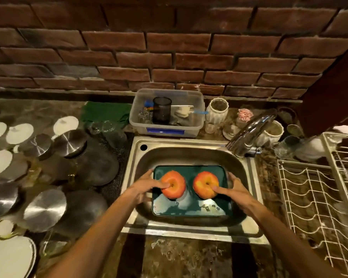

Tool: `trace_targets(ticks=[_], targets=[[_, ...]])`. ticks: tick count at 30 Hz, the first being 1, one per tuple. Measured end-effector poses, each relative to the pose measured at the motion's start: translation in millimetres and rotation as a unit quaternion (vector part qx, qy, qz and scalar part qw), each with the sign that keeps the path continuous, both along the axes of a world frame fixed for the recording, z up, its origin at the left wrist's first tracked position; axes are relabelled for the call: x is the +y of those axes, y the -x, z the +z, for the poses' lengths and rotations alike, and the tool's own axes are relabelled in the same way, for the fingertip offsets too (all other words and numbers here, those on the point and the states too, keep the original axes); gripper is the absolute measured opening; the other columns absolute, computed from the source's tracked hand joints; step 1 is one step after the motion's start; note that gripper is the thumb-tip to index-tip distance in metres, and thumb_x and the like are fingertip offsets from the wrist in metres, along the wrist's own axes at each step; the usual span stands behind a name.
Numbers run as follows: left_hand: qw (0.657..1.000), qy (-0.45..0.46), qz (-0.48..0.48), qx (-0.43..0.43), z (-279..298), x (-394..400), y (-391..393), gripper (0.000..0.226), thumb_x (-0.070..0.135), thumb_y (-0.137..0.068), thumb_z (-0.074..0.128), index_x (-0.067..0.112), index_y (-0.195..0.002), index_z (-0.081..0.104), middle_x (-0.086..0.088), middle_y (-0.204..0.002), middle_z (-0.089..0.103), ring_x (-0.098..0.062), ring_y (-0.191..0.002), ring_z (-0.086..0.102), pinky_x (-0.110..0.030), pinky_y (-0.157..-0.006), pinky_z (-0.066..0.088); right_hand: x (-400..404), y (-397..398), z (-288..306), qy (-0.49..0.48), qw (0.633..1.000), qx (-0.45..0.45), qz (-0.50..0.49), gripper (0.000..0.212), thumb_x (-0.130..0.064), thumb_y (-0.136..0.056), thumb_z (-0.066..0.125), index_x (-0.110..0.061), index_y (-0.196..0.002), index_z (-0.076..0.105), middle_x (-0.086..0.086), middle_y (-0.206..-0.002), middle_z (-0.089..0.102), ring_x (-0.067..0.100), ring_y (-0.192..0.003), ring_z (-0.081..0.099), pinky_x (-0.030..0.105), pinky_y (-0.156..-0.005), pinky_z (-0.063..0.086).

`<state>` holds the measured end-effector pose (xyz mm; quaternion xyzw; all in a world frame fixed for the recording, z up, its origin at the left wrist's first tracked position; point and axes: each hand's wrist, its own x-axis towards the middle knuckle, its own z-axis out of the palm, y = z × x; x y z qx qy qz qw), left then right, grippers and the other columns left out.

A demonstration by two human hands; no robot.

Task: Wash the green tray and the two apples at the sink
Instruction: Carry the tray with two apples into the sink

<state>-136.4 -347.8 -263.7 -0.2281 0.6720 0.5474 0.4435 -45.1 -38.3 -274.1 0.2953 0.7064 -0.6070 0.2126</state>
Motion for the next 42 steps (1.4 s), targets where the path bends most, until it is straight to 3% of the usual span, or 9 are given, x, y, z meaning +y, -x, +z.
trace_targets(ticks=[5,10,19,23,27,35,37,39,42], targets=[[1.000,0.005,0.008,-0.014,-39.2,8.8,17.1,0.121,0.015,-0.059,0.095,0.030,-0.156,0.025,-0.008,-0.148,0.049,-0.030,-0.129,0.053,-0.051,-0.106,0.043,4.0,15.4,-34.7,-0.007,0.999,-0.037,-0.012,0.134,-0.047,-0.042,0.093,-0.013,-0.153,0.025,0.012,-0.153,0.033,0.033,-0.133,0.048,0.053,-0.110,0.044],[1.000,0.005,-0.013,-0.009,-69.5,14.0,36.8,0.119,0.014,-0.064,0.092,0.028,-0.158,0.021,-0.012,-0.156,0.039,-0.031,-0.140,0.040,-0.054,-0.117,0.031,3.5,27.3,-63.4,0.015,0.997,-0.039,-0.058,0.115,-0.019,-0.066,0.091,-0.018,-0.157,0.021,0.007,-0.153,0.037,0.031,-0.132,0.050,0.051,-0.110,0.044],[0.999,0.016,-0.025,-0.013,-117.8,16.4,45.3,0.115,0.011,-0.067,0.091,0.030,-0.157,0.023,-0.014,-0.142,0.054,-0.032,-0.126,0.054,-0.052,-0.110,0.042,4.9,37.6,-112.9,0.025,0.994,-0.039,-0.098,0.108,-0.014,-0.066,0.091,-0.022,-0.154,0.028,0.006,-0.154,0.038,0.029,-0.137,0.045,0.052,-0.113,0.040],[0.999,0.009,-0.012,-0.028,-128.2,18.2,46.9,0.115,0.011,-0.064,0.092,0.035,-0.155,0.025,-0.004,-0.127,0.061,-0.021,-0.108,0.060,-0.035,-0.083,0.047,2.9,36.6,-124.9,0.039,0.991,-0.043,-0.119,0.098,-0.007,-0.067,0.089,-0.024,-0.148,0.037,0.008,-0.150,0.045,0.027,-0.133,0.049,0.051,-0.113,0.040],[0.999,0.007,-0.015,-0.038,-137.8,19.6,47.0,0.120,0.013,-0.061,0.094,0.038,-0.155,0.024,-0.008,-0.150,0.048,-0.030,-0.131,0.049,-0.049,-0.105,0.039,3.4,33.2,-130.5,0.050,0.989,-0.046,-0.129,0.104,-0.007,-0.067,0.089,-0.021,-0.153,0.032,0.008,-0.155,0.037,0.028,-0.139,0.043,0.052,-0.115,0.038],[0.998,0.011,-0.028,-0.053,-147.9,18.4,45.2,0.126,0.015,-0.058,0.096,0.040,-0.155,0.021,-0.005,-0.154,0.043,-0.033,-0.136,0.043,-0.052,-0.105,0.039,4.0,30.6,-135.1,0.034,0.993,-0.042,-0.104,0.094,-0.011,-0.067,0.090,-0.020,-0.146,0.040,0.008,-0.146,0.041,0.017,-0.121,0.046,0.040,-0.106,0.044],[0.998,0.011,-0.030,-0.060,-149.2,18.2,45.3,0.121,0.016,-0.057,0.096,0.042,-0.153,0.026,0.005,-0.137,0.056,-0.027,-0.124,0.053,-0.042,-0.090,0.050,5.0,30.7,-135.8,0.026,0.994,-0.042,-0.094,0.091,-0.011,-0.068,0.089,-0.015,-0.146,0.041,0.006,-0.141,0.043,0.016,-0.118,0.046,0.035,-0.101,0.044],[0.997,0.004,-0.030,-0.064,-151.8,17.1,44.6,0.105,0.018,-0.054,0.097,0.054,-0.136,0.043,0.023,-0.105,0.069,-0.013,-0.101,0.064,-0.029,-0.067,0.053,5.8,30.6,-135.6,0.026,0.995,-0.042,-0.088,0.089,-0.010,-0.069,0.088,-0.015,-0.145,0.042,0.003,-0.135,0.044,0.015,-0.115,0.046,0.032,-0.096,0.043],[0.997,0.009,-0.038,-0.067,-150.6,16.5,42.8,0.071,0.020,-0.059,0.096,0.069,-0.094,0.057,0.031,-0.090,0.069,-0.006,-0.096,0.061,-0.031,-0.069,0.046,6.7,33.9,-135.4,0.025,0.996,-0.044,-0.079,0.091,-0.009,-0.070,0.088,-0.017,-0.147,0.040,0.000,-0.134,0.044,0.014,-0.117,0.045,0.032,-0.097,0.043]])
